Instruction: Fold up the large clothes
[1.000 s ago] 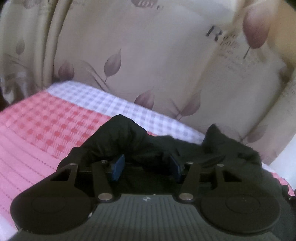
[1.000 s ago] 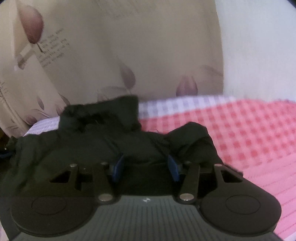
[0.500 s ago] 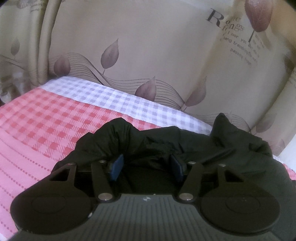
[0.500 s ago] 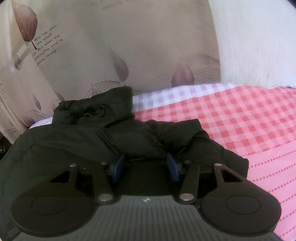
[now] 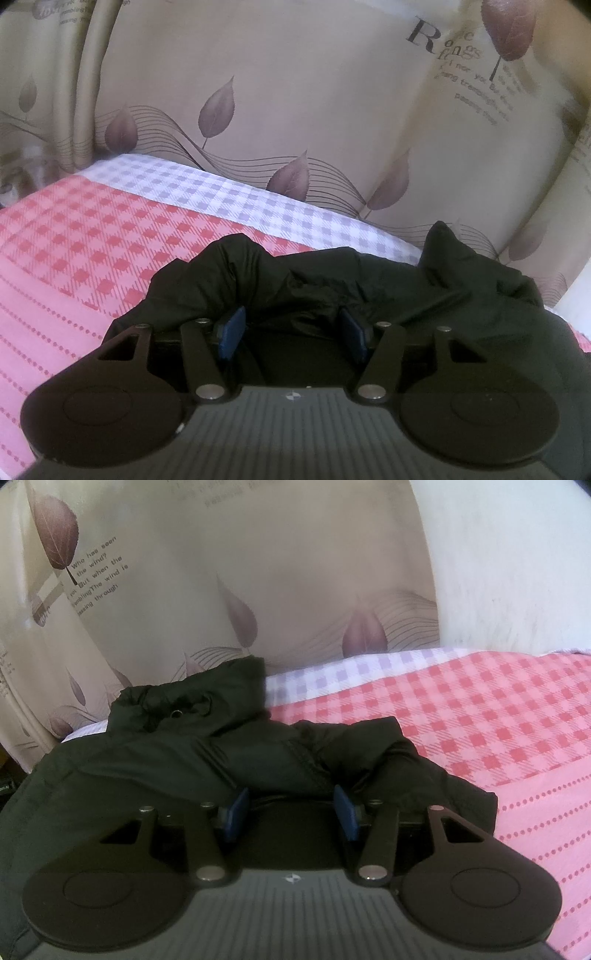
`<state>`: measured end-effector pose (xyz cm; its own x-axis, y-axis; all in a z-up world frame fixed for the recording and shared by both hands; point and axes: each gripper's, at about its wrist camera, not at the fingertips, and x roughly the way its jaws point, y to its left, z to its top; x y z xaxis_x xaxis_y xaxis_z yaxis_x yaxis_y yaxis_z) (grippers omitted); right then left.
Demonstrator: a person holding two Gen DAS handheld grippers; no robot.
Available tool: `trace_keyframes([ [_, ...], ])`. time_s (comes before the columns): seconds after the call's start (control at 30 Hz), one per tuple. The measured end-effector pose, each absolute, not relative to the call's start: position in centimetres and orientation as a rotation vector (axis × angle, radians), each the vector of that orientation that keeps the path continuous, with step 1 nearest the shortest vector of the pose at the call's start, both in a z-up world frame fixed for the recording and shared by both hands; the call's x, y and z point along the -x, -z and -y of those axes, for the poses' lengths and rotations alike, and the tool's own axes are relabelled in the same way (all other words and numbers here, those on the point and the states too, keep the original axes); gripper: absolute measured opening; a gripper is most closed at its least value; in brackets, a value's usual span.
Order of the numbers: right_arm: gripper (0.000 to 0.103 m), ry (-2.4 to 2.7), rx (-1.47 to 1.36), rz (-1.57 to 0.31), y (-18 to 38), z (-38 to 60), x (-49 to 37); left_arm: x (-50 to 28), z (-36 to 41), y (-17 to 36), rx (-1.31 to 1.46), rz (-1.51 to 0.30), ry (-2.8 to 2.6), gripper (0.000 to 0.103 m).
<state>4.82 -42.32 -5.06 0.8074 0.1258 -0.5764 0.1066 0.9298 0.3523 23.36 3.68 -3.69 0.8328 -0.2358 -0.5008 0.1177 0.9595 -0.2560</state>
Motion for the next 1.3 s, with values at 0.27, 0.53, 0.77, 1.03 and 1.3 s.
trace_keyframes([
  [0.27, 0.058, -0.002, -0.337, -0.613, 5.0, 41.4, -4.6, -23.3, -3.6, 3.7, 0.218, -0.554, 0.194, 0.060],
  [0.53, 0.079, 0.009, -0.250, -0.592, 4.9, 40.0, -4.5, -19.5, -7.9, 0.5, 0.251, -0.505, 0.267, 0.079],
  [0.77, 0.085, -0.006, -0.273, -0.597, 4.4, 40.4, -4.0, -17.1, -15.5, -1.1, 0.309, -0.608, 0.318, 0.077],
  [1.03, 0.087, -0.091, -0.288, -0.348, -1.2, 36.2, 3.4, -17.6, -15.9, 2.0, 0.309, -0.691, 0.499, 0.081],
  [1.3, 0.097, -0.297, -0.181, -0.392, 0.1, 29.3, 9.8, -20.5, -16.9, 5.9, 0.417, -0.815, 0.677, 0.082],
])
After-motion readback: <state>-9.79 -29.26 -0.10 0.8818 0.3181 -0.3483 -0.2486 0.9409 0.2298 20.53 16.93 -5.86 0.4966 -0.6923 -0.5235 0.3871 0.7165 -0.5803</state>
